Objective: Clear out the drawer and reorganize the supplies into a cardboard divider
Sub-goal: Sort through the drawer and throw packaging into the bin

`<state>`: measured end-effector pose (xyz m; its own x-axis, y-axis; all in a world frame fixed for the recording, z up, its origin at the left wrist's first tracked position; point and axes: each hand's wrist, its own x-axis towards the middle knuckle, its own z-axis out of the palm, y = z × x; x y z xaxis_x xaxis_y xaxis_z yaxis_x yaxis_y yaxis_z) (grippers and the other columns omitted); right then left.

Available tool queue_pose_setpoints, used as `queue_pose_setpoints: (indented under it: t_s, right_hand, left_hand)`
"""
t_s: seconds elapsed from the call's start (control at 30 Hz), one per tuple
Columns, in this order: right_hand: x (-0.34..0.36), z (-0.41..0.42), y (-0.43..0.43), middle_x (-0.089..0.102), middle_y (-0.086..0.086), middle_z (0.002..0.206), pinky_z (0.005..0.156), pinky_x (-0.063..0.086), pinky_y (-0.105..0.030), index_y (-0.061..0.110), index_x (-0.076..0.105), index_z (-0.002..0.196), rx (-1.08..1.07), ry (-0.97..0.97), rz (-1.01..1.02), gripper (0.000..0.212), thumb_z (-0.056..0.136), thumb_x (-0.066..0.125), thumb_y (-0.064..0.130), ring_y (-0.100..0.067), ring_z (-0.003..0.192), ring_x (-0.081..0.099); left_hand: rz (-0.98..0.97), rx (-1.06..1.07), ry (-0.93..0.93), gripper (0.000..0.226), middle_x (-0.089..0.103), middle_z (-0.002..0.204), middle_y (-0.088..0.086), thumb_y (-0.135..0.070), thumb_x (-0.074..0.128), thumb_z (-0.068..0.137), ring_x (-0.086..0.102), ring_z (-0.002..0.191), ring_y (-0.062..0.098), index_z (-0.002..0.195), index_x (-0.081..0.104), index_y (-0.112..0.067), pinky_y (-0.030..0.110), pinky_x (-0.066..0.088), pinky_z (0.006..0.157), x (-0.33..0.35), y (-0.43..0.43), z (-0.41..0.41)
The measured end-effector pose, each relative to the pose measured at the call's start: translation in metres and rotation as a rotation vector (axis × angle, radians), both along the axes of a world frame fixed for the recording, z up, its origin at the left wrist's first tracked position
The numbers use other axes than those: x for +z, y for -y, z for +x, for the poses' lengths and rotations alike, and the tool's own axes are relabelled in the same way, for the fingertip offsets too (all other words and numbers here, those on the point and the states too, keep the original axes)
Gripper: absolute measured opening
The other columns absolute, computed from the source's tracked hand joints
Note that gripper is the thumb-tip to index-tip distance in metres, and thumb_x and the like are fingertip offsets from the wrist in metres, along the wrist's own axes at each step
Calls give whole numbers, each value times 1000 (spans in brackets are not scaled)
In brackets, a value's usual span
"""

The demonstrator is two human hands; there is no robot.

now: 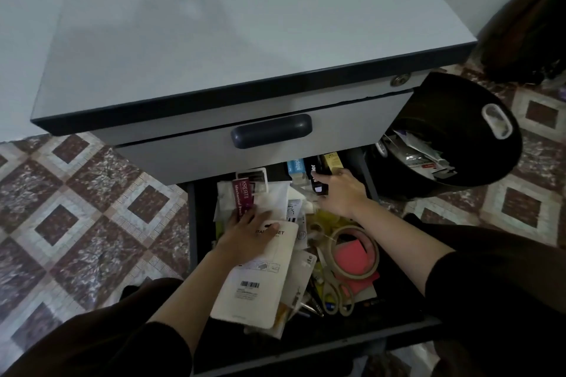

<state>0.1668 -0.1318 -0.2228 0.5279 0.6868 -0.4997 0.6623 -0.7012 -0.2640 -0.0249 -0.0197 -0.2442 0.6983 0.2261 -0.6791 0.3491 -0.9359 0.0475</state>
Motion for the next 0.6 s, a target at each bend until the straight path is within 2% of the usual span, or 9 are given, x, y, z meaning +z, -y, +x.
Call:
queue_pose_setpoints:
  t_s: [0.1, 0.2, 0.3, 0.4, 0.5, 0.57, 0.6]
  right_hand:
    - [1, -1, 12, 30, -8, 148, 104, 36, -34, 30, 18, 149, 35, 13, -34, 66, 92, 51, 35, -19, 141, 16]
    - [0, -5, 17, 37, -6, 146, 107, 34, -33, 25, 21, 149, 23, -12, -13, 65, 92, 50, 34, -18, 142, 14]
    - [1, -12, 17, 44, -7, 141, 102, 39, -36, 22, 28, 147, 16, -4, 4, 65, 90, 55, 39, -24, 136, 26]
    - [6, -14, 9, 47, -11, 133, 91, 43, -36, 17, 41, 140, -60, 61, 74, 53, 90, 56, 32, -30, 123, 40]
    - [11, -10, 0, 44, -16, 130, 90, 44, -37, 8, 44, 134, -192, 146, 142, 49, 90, 57, 27, -32, 119, 43]
    - [10, -8, -8, 46, -19, 126, 89, 44, -37, 2, 46, 129, -260, 180, 170, 47, 90, 57, 26, -33, 117, 44]
    - [8, -7, -12, 48, -20, 125, 88, 45, -37, 0, 46, 127, -287, 178, 176, 46, 90, 57, 26, -33, 116, 45]
  left_hand:
    - [-3, -25, -9, 52, -3, 157, 8, -34, 29, 100, -4, 144, 32, 148, 11, -26, 56, 2, 114, 4, 12, -3]
    - [-14, -22, 17, 50, 1, 157, 7, -37, 23, 101, -2, 144, 29, 148, 12, -25, 54, 2, 115, 5, 19, -6]
    - [-59, 36, 35, 50, 3, 157, 4, -38, 19, 101, 1, 144, 25, 149, 11, -26, 51, 2, 116, 7, 24, -8]
    - [-202, 312, 140, 51, 20, 155, 1, -45, 21, 100, 11, 143, 17, 146, 25, -23, 39, 4, 117, 6, 21, -4]
    - [-227, 536, 358, 37, 46, 136, -9, -44, 39, 95, 30, 133, 19, 124, 57, -29, 40, 22, 112, 1, 10, -3]
    - [-145, 575, 596, 22, 62, 114, -6, -27, 52, 90, 48, 115, 25, 98, 71, -21, 46, 40, 99, 1, 2, -2]
    - [-104, 570, 694, 18, 66, 103, -2, -18, 55, 87, 53, 103, 26, 86, 72, -16, 46, 45, 92, 2, -1, 1]
